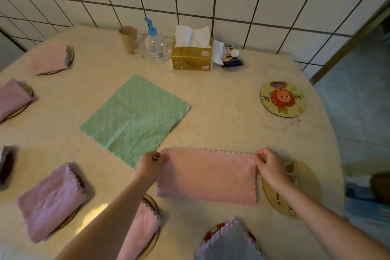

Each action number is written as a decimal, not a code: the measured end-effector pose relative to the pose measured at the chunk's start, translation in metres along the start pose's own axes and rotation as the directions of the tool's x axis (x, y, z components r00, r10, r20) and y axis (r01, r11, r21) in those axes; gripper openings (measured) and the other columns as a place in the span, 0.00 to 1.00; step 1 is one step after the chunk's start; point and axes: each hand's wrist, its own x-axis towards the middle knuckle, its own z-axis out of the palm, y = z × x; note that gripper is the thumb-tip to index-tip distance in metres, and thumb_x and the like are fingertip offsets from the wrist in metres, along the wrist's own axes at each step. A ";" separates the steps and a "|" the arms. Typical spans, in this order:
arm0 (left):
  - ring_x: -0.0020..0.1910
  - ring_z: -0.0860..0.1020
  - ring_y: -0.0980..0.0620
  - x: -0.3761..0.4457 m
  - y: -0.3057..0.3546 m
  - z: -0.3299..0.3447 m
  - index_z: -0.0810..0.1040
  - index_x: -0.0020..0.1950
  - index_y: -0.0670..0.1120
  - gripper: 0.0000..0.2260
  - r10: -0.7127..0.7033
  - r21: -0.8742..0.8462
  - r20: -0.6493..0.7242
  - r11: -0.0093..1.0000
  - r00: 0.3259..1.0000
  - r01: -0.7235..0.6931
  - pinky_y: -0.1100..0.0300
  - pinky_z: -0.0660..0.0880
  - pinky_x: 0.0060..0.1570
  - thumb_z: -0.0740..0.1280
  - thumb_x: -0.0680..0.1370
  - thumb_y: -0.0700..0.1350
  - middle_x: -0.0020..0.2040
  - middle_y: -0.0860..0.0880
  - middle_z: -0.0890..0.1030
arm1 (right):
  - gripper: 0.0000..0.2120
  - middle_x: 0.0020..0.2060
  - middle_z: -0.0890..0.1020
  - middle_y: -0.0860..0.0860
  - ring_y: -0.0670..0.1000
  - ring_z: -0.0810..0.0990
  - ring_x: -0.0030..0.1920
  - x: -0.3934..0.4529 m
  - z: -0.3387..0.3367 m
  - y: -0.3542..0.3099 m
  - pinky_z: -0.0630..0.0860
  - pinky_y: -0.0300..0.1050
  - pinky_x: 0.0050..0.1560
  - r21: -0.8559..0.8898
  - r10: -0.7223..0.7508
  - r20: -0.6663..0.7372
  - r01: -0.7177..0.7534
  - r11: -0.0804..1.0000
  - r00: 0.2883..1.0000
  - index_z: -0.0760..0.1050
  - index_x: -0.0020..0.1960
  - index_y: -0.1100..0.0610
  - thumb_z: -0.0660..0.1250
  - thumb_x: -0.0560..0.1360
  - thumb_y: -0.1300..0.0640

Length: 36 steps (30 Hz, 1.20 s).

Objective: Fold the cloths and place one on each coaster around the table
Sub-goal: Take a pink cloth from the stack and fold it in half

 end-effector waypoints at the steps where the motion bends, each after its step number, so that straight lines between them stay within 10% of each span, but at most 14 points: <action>1: 0.27 0.72 0.49 0.001 0.000 0.001 0.77 0.31 0.49 0.12 -0.013 0.003 0.002 1.000 1.000 0.013 0.56 0.71 0.32 0.71 0.74 0.46 0.26 0.51 0.75 | 0.03 0.39 0.80 0.50 0.50 0.79 0.40 0.001 0.000 0.000 0.76 0.45 0.41 -0.009 -0.004 0.000 0.004 1.000 1.000 0.74 0.44 0.55 0.66 0.76 0.58; 12: 0.27 0.74 0.47 -0.010 0.001 -0.006 0.76 0.36 0.48 0.10 -0.050 0.015 0.025 0.999 0.998 0.050 0.55 0.73 0.31 0.73 0.73 0.50 0.28 0.48 0.76 | 0.04 0.37 0.82 0.53 0.52 0.81 0.35 -0.002 -0.001 0.002 0.80 0.52 0.40 0.098 -0.023 0.013 0.021 0.995 1.000 0.76 0.44 0.59 0.70 0.73 0.59; 19: 0.30 0.75 0.49 -0.036 -0.001 -0.021 0.74 0.54 0.40 0.17 -0.132 -0.028 0.218 0.990 0.967 0.142 0.60 0.72 0.28 0.76 0.70 0.38 0.38 0.43 0.79 | 0.14 0.39 0.77 0.45 0.43 0.78 0.39 -0.018 -0.004 0.001 0.74 0.36 0.36 0.084 -0.035 0.120 0.025 0.996 0.992 0.70 0.55 0.54 0.71 0.73 0.58; 26: 0.46 0.77 0.46 -0.056 -0.009 -0.015 0.70 0.64 0.44 0.27 0.083 0.199 0.024 0.976 0.996 -0.086 0.57 0.74 0.42 0.76 0.68 0.37 0.50 0.46 0.78 | 0.22 0.53 0.77 0.54 0.49 0.78 0.50 -0.039 -0.007 0.003 0.72 0.35 0.48 -0.061 -0.197 0.053 0.200 0.978 0.979 0.68 0.63 0.61 0.70 0.72 0.65; 28: 0.55 0.75 0.45 -0.069 -0.017 -0.006 0.71 0.65 0.45 0.27 0.448 0.413 -0.011 0.816 0.894 -0.404 0.54 0.75 0.51 0.75 0.68 0.37 0.58 0.45 0.75 | 0.20 0.60 0.72 0.52 0.48 0.73 0.60 -0.056 -0.008 0.001 0.69 0.37 0.60 -0.197 -0.434 0.097 0.445 0.874 0.896 0.69 0.64 0.59 0.67 0.73 0.63; 30: 0.54 0.76 0.48 -0.085 -0.021 0.007 0.76 0.61 0.48 0.20 0.738 0.485 0.154 0.522 0.657 -0.701 0.52 0.77 0.50 0.72 0.70 0.39 0.57 0.48 0.77 | 0.14 0.60 0.70 0.47 0.44 0.69 0.60 -0.075 -0.006 0.002 0.71 0.41 0.63 -0.216 -0.567 0.307 0.636 0.741 0.765 0.72 0.60 0.56 0.64 0.75 0.57; 33: 0.57 0.75 0.52 -0.103 -0.027 0.029 0.77 0.61 0.52 0.17 0.779 0.464 0.466 0.189 0.420 -0.865 0.55 0.77 0.50 0.64 0.73 0.46 0.60 0.53 0.77 | 0.12 0.54 0.74 0.45 0.44 0.67 0.57 -0.087 0.006 0.016 0.75 0.43 0.58 -0.230 -0.689 0.500 0.847 0.479 0.525 0.76 0.54 0.52 0.67 0.72 0.51; 36: 0.59 0.75 0.52 -0.107 -0.034 0.036 0.78 0.62 0.52 0.20 0.736 0.485 0.550 0.103 0.395 -0.868 0.58 0.77 0.54 0.60 0.71 0.47 0.63 0.54 0.77 | 0.22 0.55 0.75 0.45 0.45 0.68 0.58 -0.086 0.007 0.029 0.75 0.39 0.56 -0.275 -0.688 0.572 0.894 0.354 0.448 0.75 0.57 0.51 0.76 0.65 0.53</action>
